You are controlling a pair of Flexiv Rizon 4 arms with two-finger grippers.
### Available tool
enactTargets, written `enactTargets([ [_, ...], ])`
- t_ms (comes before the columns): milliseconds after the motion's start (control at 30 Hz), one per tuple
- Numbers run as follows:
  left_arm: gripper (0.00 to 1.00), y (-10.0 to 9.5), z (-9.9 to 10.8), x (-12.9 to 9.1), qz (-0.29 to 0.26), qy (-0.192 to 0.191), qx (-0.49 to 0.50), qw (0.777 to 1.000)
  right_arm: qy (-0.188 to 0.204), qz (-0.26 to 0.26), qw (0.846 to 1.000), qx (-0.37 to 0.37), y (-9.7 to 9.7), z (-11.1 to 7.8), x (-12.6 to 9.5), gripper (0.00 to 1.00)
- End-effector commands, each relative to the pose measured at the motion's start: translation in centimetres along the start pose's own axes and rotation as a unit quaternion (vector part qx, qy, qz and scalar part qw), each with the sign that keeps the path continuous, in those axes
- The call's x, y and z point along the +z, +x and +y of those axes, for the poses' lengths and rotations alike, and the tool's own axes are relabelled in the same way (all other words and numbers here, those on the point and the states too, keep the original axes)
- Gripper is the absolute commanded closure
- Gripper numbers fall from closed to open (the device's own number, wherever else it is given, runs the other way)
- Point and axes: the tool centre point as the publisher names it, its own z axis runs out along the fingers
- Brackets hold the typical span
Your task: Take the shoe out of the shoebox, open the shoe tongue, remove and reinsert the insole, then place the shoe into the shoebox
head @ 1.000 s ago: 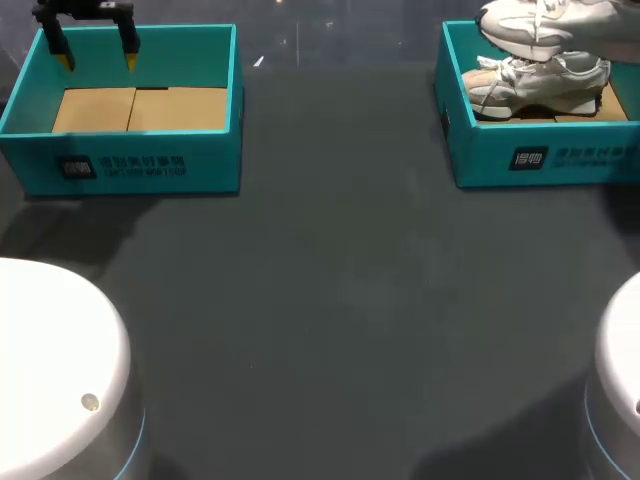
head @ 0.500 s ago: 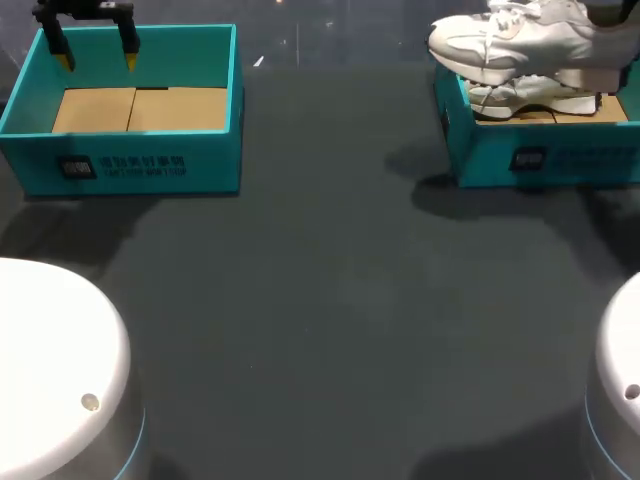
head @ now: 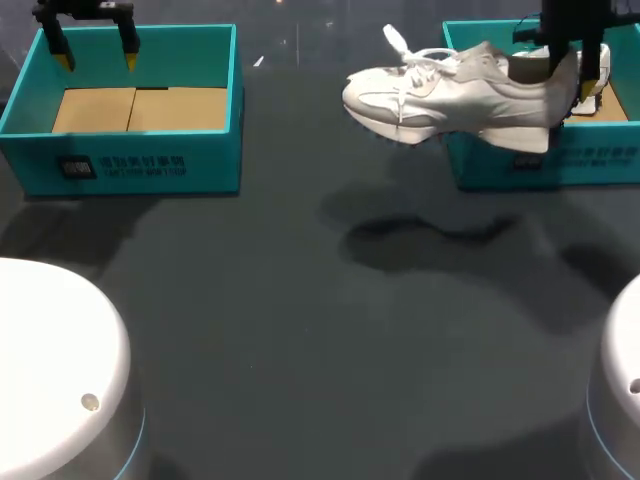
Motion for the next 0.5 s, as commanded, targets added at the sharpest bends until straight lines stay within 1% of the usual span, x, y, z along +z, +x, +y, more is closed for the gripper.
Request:
enactTargets([
  [33, 0.0, 0.0, 0.0, 0.0, 0.0, 0.0, 0.0, 1.0, -0.045, -0.005, 0.999, 0.005, 2.0, -3.7, 0.0, 1.0],
  [133, 0.0, 0.0, 0.0, 0.0, 0.0, 0.0, 0.0, 1.0, -0.036, -0.004, 0.999, 0.011, 3.3, -4.8, 0.0, 1.0],
  [500, 0.0, 0.0, 0.0, 0.0, 0.0, 0.0, 0.0, 1.0, -0.036, -0.004, 0.999, 0.011, 3.3, -4.8, 0.0, 1.0],
])
